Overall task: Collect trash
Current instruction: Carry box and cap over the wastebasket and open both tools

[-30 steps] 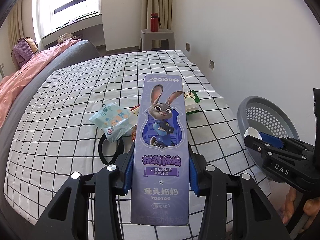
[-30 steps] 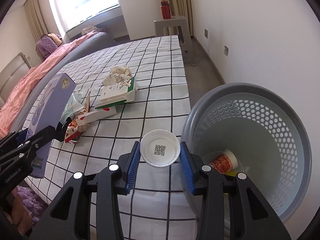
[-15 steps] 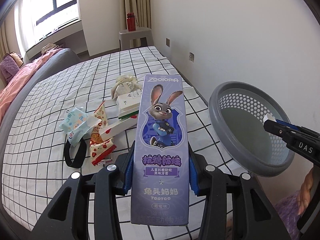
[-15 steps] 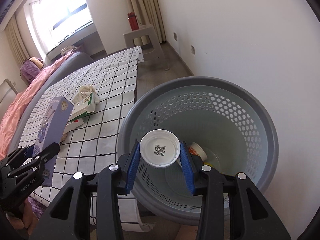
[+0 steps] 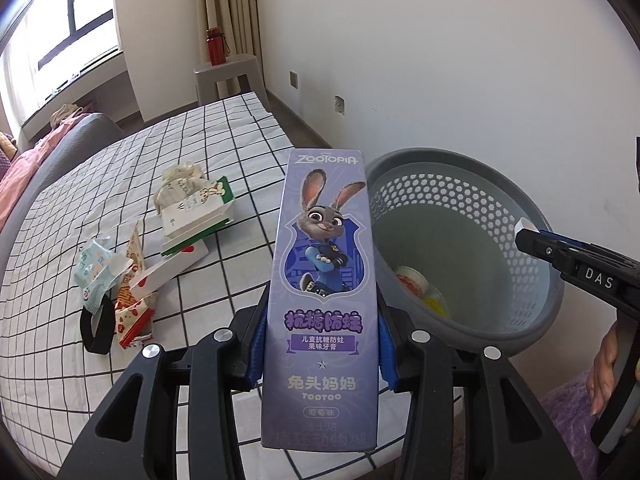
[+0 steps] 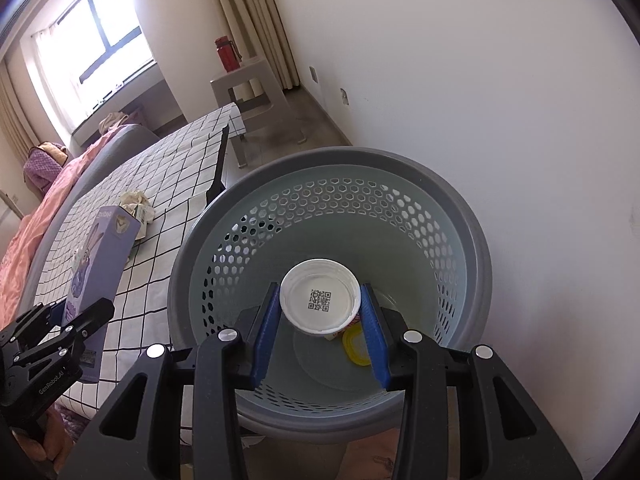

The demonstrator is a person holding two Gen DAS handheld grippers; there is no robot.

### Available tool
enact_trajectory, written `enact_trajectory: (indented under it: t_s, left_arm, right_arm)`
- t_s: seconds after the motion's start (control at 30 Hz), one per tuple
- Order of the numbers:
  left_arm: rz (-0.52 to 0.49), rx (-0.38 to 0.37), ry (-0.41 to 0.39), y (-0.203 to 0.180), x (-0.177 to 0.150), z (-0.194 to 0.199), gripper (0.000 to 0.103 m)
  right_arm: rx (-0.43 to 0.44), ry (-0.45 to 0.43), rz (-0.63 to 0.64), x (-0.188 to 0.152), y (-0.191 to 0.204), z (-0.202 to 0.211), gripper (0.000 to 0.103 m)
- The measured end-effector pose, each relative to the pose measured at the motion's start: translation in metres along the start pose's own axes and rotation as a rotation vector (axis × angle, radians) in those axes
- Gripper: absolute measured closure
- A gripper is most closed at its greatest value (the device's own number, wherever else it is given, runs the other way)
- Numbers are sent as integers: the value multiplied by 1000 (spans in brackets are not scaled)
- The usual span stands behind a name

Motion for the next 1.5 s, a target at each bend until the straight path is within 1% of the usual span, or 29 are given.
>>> enact_trajectory:
  t_s: [0.2,0.6,0.8,1.0,1.07,1.1,1.13,1.2,1.5]
  left_arm:
    - [-34,-58,10,-26,15,-12,60]
    - [-107,-120,45,-63,29,-36,60]
    - [-118,-132,62,-74,36,-46,60]
    - [-122,-132,57,-77,41,-47,60]
    - [-122,-137,56,-77,42,-46,57]
    - [-123,-133,52,-77,43,-46,53]
    - [-127,-126,47,-77,44,-45,49]
    - [-129,-118,37,-76,45,-42,45]
    - [-101,-111,38,-67,42,-40,44]
  right_arm:
    - [-11,3,-6,1,-6,-3,64]
    - [-41,30,-55,4,-29,-13,64]
    - [-44,32,-67,4,-35,-13,63]
    - [-50,39,-83,3,-39,-14,63]
    - [-55,33,-88,4,-41,-12,62]
    - [-55,28,-89,6,-41,-12,59]
    - [-56,21,-90,6,-41,-11,52]
    - [-62,5,-92,8,-41,-9,42]
    - [-63,9,-95,7,-42,-10,41]
Point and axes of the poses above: each gripper's, at about its wrist camera, not at the fingertips, and z roughly against the way its jaws point, y to its left, x to its top, the point moved 8 cm from there along -z, roughly the way its jaws point, and after that the axes turned 4 degrees about y, right-handed, at the moved point
